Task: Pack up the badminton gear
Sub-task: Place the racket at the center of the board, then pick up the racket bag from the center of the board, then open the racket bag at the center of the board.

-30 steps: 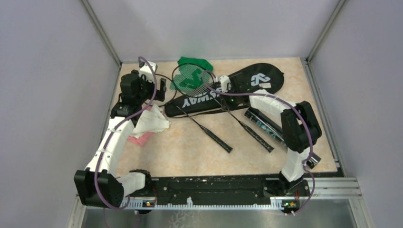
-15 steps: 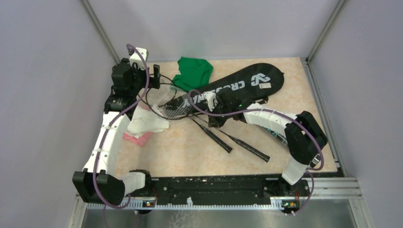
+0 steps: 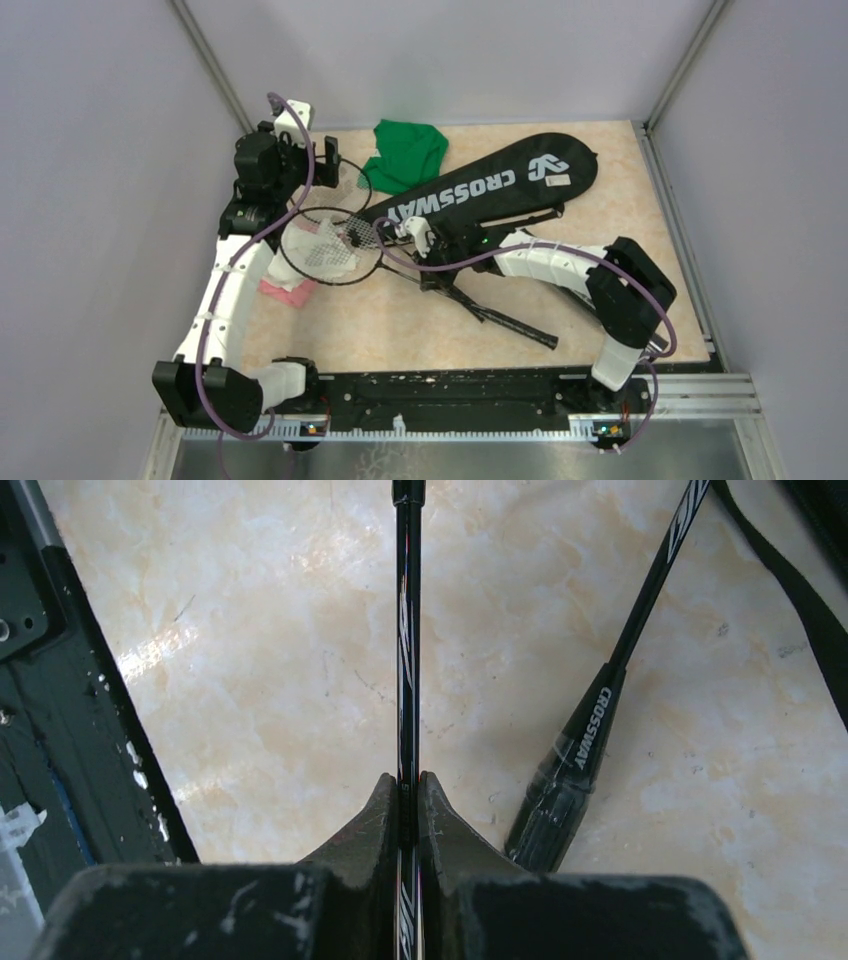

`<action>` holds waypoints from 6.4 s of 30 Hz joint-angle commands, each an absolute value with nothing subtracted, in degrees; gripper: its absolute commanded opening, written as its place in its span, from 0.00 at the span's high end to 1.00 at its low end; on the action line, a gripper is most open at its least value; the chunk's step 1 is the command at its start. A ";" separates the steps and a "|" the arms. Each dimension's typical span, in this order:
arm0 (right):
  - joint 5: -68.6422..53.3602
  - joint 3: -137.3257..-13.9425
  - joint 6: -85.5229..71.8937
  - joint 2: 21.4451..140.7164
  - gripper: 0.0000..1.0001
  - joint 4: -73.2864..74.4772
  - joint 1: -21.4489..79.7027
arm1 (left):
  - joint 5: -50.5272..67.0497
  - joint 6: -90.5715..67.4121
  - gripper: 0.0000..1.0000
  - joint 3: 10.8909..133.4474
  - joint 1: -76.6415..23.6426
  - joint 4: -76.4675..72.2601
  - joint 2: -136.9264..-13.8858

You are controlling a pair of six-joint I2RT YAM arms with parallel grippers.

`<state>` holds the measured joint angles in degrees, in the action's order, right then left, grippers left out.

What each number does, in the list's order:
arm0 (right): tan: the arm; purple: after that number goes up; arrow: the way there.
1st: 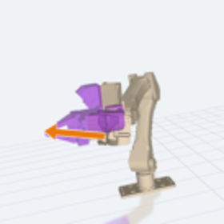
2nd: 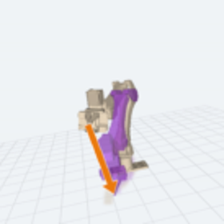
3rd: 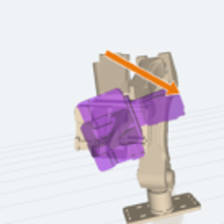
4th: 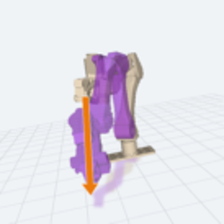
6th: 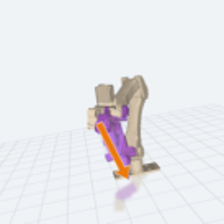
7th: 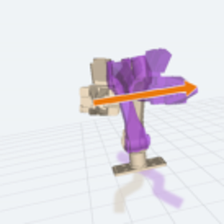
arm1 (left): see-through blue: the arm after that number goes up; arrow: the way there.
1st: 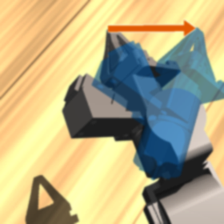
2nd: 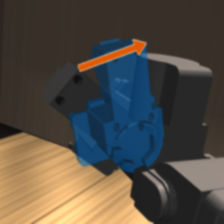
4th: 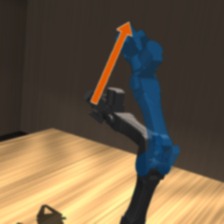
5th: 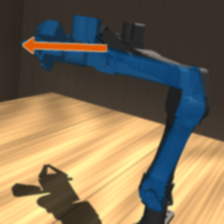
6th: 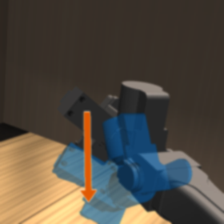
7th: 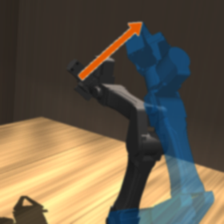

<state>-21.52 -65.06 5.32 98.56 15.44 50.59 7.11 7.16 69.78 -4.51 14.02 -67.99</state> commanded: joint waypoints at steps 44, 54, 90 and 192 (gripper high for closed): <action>-18.92 -61.38 -5.98 84.88 0.22 5.07 12.59 | 17.24 7.32 0.01 66.18 -4.21 10.03 -63.51; -21.78 -56.42 -20.18 91.24 0.25 -4.30 -5.35 | 19.66 6.99 0.01 65.35 -4.22 9.55 -63.61; -21.09 -63.74 -34.13 113.67 0.83 -16.89 -8.00 | 21.96 6.85 0.01 65.65 -4.22 10.12 -65.17; -33.53 -116.97 -26.13 88.66 1.00 14.67 9.15 | 25.11 7.30 0.50 110.01 -41.18 11.11 -100.30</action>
